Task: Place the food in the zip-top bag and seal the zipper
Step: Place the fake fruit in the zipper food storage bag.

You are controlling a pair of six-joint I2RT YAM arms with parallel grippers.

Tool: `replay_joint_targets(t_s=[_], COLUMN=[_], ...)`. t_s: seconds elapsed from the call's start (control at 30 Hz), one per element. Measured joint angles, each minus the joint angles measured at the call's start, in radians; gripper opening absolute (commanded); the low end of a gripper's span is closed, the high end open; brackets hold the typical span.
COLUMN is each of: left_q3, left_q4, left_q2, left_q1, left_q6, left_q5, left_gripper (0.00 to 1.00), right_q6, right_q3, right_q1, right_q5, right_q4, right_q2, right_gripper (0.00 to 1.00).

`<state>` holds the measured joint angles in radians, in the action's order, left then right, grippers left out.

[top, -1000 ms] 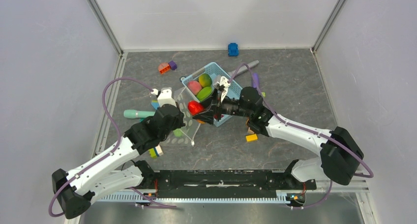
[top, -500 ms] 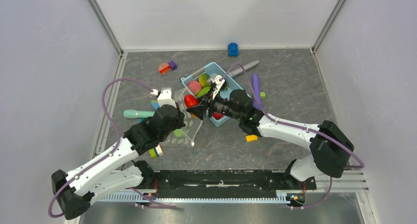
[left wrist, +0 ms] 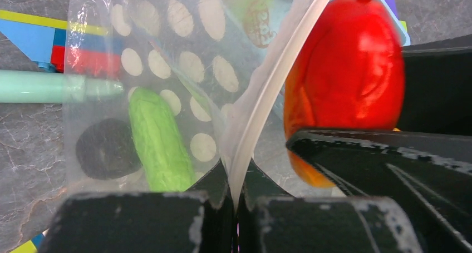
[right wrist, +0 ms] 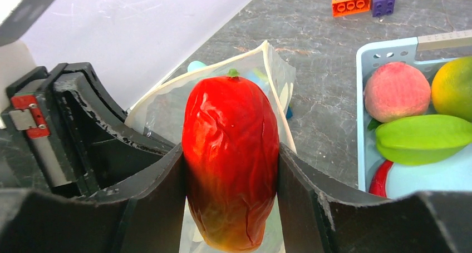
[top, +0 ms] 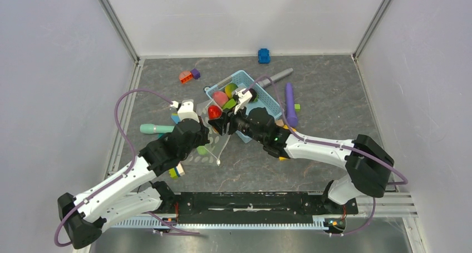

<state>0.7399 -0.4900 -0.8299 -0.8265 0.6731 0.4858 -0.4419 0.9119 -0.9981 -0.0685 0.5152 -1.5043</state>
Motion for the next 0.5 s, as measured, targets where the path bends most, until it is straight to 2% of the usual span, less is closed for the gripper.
replay_joint_targets(t_s=[0.13,0.2,0.3,0.33,0.5], left_q3=[-0.001,-0.003,-0.006,-0.008,-0.008], left_q4=[0.0,0.0,0.0,0.0,0.0], left_q2=[0.006,0.011,0.021,0.024,0.032], left_q1=[0.0,0.0,0.0,0.0,0.0], left_q6=[0.0,0.0,0.0,0.0,0.0], left_q5=[0.0,0.0,0.0,0.0,0.0], left_gripper=[0.02,0.02,0.02,0.02,0.02], right_q6=[-0.003,-0.003,-0.005,-0.005,0.008], right_q3=[0.026,0.037,0.049,0.052,0.06], right_q1=[-0.019,-0.023,-0.027,-0.028,-0.029], right_q5=[-0.039,-0.05,-0.068,-0.072,-0.082], right_q4=[-0.024,-0.034,-0.053,-0.057,-0.072], right_q2=[-0.028,-0.037,-0.037,-0.037,-0.037], right_gripper=[0.54,0.73,0.85,0.97,0.98])
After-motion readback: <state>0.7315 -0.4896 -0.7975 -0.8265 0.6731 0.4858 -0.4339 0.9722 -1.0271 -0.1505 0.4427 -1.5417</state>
